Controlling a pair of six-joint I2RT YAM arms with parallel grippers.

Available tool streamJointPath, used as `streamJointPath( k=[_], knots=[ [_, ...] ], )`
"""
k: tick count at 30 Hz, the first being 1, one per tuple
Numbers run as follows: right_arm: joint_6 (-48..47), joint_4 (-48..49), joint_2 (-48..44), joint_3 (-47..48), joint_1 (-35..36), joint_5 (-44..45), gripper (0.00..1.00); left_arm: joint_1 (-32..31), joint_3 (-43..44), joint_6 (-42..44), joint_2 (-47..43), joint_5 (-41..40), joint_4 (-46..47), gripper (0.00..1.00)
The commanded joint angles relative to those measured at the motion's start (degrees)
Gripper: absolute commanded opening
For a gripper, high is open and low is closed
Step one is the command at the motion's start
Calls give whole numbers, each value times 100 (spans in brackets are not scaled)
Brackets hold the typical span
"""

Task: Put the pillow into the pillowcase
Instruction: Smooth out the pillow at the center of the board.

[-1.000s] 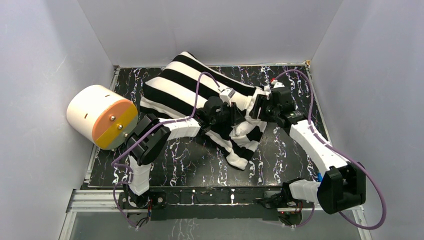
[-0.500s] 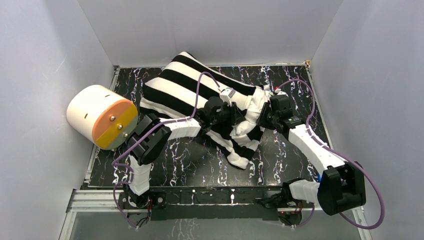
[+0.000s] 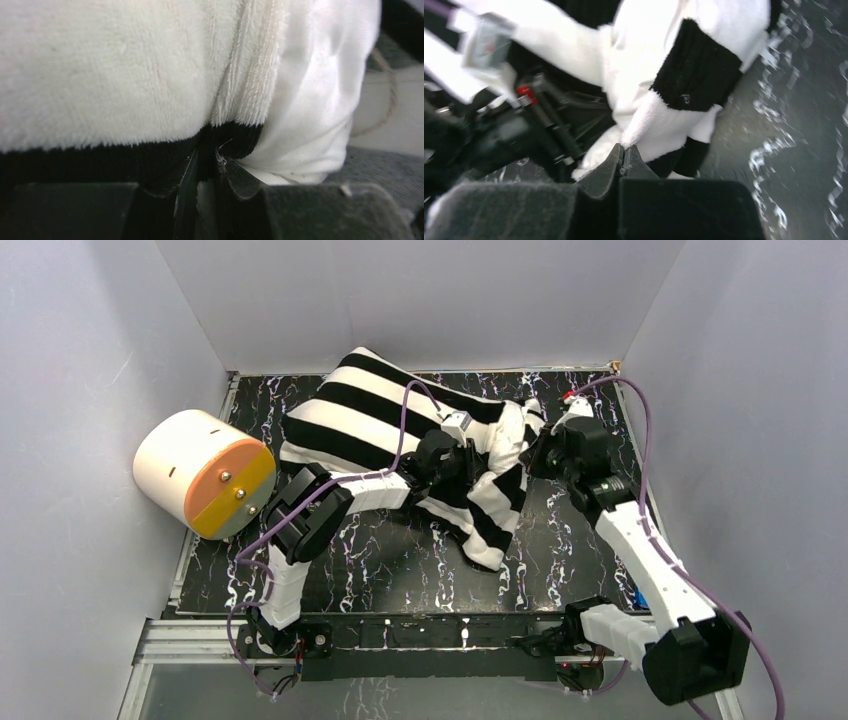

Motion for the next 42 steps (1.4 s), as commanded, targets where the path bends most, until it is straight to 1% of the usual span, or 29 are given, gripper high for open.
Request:
streamJointPath(
  k=[1, 3, 5, 7, 9, 10, 11, 12, 13, 14, 15, 17, 19, 21, 26, 28, 32, 33, 36, 37, 39, 40, 42],
  knots=[
    [141, 2803, -641, -865, 27, -2455, 0, 225, -391, 318, 1141, -934, -1862, 17],
    [277, 4021, -583, -1357, 30, -3017, 0, 225, -325, 333, 1229, -954, -1920, 17],
    [245, 4576, -230, -1477, 25, -3397, 0, 225, -344, 315, 1282, -941, -1876, 17],
    [159, 4984, 300, -1470, -23, -4146, 0, 225, -375, 281, 1312, -867, -1787, 17],
    [501, 5960, 682, -1697, -164, -4900, 0, 220, -386, 242, 1329, -811, -1775, 18],
    [525, 5639, 829, -1592, -282, -5047, 0, 220, -406, 227, 1318, -804, -1753, 18],
    [201, 4537, 926, -1265, -375, -5006, 0, 224, -437, 218, 1306, -796, -1732, 18],
    [-239, 3502, 937, -898, -428, -4774, 7, 225, -452, 206, 1285, -795, -1716, 18],
    [-530, 2656, 873, -638, -440, -4276, 22, 225, -471, 204, 1252, -785, -1696, 18],
    [-646, 1929, 715, -382, -463, -3773, 32, 224, -492, 199, 1224, -774, -1686, 18],
    [-735, 1383, 499, -197, -478, -3326, 40, 219, -518, 196, 1185, -761, -1659, 19],
    [-613, 852, 17, 2, -471, -2465, 53, 223, -598, 151, 1132, -736, -1565, 19],
    [-418, 762, -306, 13, -459, -1961, 59, 223, -633, 111, 1111, -668, -1502, 19],
    [-393, 699, -311, 23, -441, -1870, 60, 220, -631, 107, 1105, -642, -1480, 19],
    [-323, 624, 229, 84, -304, -1772, 60, 225, -654, 92, 1040, -642, -1435, 19],
    [-302, 693, 450, 129, -203, -1531, 61, 225, -640, 81, 1047, -642, -1398, 19],
    [-264, -26, 1157, 570, -116, -512, 61, 223, -626, 56, 1087, -425, -1397, 19],
    [-259, -102, 1244, 598, -114, -139, 61, 225, -638, 55, 1056, -420, -1421, 19],
    [-515, 439, 1286, 445, -155, 1063, 58, 225, -727, -15, 786, -360, -1488, 19],
    [-597, 452, 1319, 514, -213, 1167, 57, 222, -738, -31, 615, -321, -1551, 19],
    [-768, 450, 1353, 700, -378, 826, 57, 224, -782, -61, 111, -252, -1659, 21],
    [-849, 494, 1334, 747, -432, 587, 58, 223, -797, -108, -179, -215, -1715, 24],
    [-878, 566, 1284, 802, -519, 425, 59, 224, -685, -164, -765, -180, -1908, 31]
  ],
)
